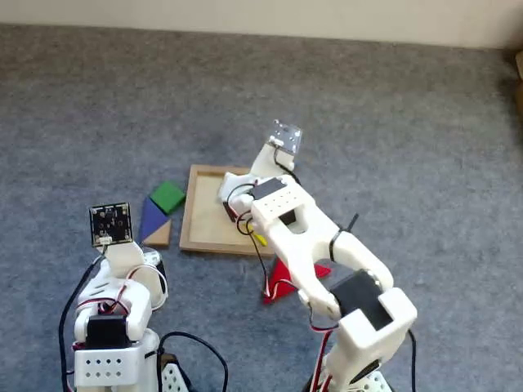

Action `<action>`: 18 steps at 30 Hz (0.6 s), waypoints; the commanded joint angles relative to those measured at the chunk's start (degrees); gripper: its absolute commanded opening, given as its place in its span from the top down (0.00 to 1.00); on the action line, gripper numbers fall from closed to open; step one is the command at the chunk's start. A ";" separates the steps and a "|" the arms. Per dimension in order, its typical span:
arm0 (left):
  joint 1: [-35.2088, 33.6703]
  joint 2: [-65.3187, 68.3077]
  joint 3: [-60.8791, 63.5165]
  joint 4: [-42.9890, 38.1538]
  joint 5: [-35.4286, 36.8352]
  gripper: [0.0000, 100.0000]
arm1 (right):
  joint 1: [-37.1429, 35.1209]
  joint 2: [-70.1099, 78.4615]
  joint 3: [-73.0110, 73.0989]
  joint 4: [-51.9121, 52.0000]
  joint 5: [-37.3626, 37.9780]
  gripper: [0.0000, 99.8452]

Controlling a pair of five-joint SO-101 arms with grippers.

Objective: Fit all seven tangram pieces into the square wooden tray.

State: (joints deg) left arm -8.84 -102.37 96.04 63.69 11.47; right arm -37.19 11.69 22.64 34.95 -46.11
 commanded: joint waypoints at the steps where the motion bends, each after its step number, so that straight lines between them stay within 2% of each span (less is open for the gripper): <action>1: -0.84 -0.13 1.19 0.18 -0.35 1.00 | 0.92 2.07 -3.47 -0.22 0.62 0.99; 8: -0.84 -0.13 1.19 0.18 -0.35 1.00 | 1.10 4.35 -7.34 -0.31 0.62 0.99; 18: -0.84 -0.13 1.19 0.18 -0.35 1.00 | 5.58 6.81 -15.69 -0.31 0.62 0.99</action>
State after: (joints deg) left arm -8.84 -102.37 96.04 63.69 11.47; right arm -33.23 19.52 11.38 35.30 -46.11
